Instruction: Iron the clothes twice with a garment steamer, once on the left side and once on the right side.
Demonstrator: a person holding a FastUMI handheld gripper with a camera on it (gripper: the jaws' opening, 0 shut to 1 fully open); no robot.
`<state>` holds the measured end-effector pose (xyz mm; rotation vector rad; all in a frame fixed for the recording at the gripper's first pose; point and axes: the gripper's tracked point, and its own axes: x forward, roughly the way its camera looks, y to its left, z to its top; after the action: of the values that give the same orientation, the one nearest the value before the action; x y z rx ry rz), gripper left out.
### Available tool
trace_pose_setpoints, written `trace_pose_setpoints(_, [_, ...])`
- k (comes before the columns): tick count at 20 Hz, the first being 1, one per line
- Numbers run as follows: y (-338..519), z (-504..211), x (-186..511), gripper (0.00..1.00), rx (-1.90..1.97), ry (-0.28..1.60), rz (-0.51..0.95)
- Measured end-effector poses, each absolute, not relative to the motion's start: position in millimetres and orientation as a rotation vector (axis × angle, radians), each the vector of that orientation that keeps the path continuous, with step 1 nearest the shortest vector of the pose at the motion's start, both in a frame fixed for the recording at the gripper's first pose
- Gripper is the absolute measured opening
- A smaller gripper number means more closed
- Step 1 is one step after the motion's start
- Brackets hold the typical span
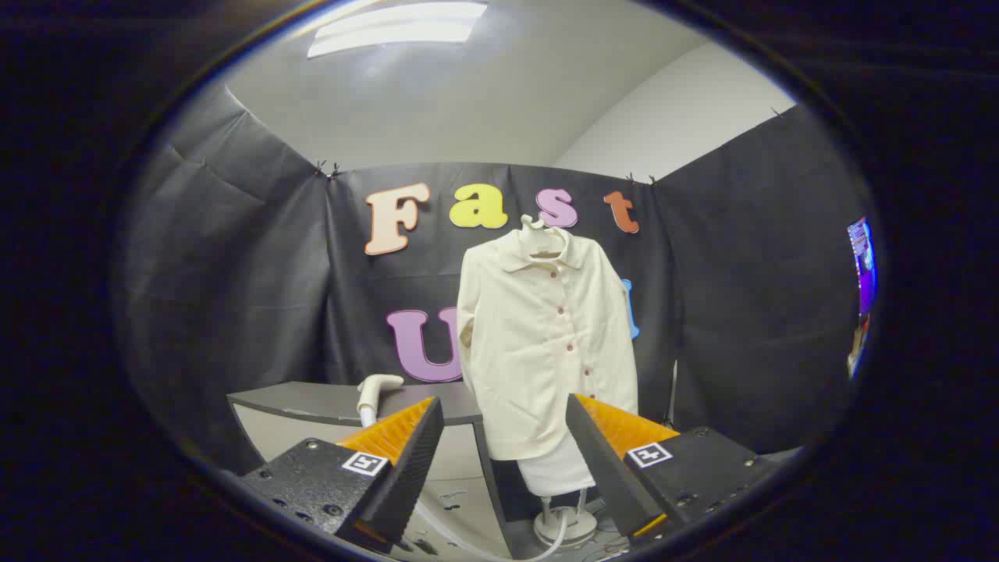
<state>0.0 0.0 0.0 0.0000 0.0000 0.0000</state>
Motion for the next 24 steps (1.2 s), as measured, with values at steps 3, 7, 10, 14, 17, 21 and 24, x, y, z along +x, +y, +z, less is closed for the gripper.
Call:
trace_pose_setpoints(3, [4.5,-3.4,2.4,0.96,-0.003,0.009,0.006])
trace_pose_setpoints(7, [12.0,-2.6,9.7,0.96,-0.001,0.01,0.02])
trace_pose_setpoints(10, [19.6,-6.2,19.0,0.96,-0.002,0.027,0.03])
trace_pose_setpoints(14, [37.7,-3.3,36.0,0.96,0.03,0.036,0.063])
trace_pose_setpoints(17, [43.5,-5.1,54.1,0.96,0.035,0.052,0.057])
trace_pose_setpoints(21, [61.0,-8.6,82.2,0.96,0.064,0.081,0.069])
trace_pose_setpoints(24, [85.5,-9.3,118.1,0.96,0.085,0.125,0.108])
